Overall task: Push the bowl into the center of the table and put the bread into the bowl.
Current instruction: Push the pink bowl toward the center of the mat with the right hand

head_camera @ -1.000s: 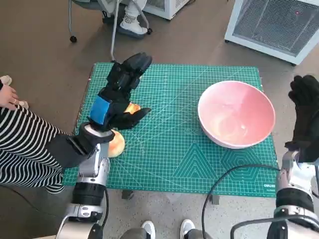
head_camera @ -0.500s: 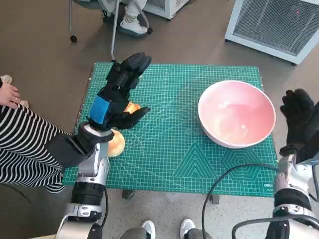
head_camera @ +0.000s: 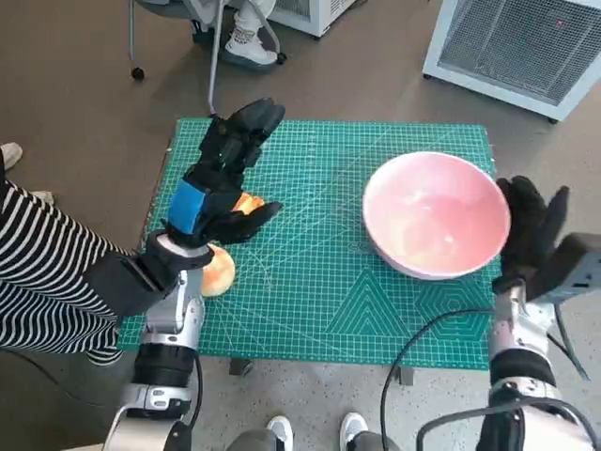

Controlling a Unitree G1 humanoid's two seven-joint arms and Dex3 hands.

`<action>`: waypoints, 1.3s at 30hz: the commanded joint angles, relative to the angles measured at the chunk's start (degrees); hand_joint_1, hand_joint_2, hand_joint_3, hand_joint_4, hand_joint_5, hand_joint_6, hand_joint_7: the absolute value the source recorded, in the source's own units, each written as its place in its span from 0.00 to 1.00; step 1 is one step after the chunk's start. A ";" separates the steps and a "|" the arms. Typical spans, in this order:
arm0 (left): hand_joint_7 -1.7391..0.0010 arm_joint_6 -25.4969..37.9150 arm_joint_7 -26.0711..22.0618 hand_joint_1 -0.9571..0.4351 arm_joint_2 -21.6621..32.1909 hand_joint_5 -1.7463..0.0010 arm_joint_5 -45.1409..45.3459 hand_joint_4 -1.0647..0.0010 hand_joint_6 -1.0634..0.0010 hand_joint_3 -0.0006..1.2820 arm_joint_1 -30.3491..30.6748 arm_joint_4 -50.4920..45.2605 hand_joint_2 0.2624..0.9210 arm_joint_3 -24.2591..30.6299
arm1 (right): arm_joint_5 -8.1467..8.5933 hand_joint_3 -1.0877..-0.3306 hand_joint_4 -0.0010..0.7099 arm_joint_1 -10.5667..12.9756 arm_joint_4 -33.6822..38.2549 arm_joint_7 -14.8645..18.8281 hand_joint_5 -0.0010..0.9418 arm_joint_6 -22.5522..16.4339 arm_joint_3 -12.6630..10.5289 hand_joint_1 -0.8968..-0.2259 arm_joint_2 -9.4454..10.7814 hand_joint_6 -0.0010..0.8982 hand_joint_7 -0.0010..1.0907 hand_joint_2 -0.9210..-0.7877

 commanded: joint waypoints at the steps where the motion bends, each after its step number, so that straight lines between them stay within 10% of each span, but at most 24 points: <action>1: 0.67 0.16 0.21 0.36 0.93 0.83 0.68 0.97 1.00 0.26 1.13 -1.52 0.89 0.02 | 1.91 0.26 0.17 -0.69 1.17 2.58 0.01 1.82 -1.37 0.35 2.29 0.11 0.25 0.00; 39: 0.71 -1.80 4.39 0.32 2.16 0.94 3.57 0.89 1.00 0.17 4.85 -3.51 1.00 0.53 | 8.64 0.32 0.11 -11.11 2.51 4.63 0.00 11.14 -7.45 0.36 13.46 0.13 0.21 0.00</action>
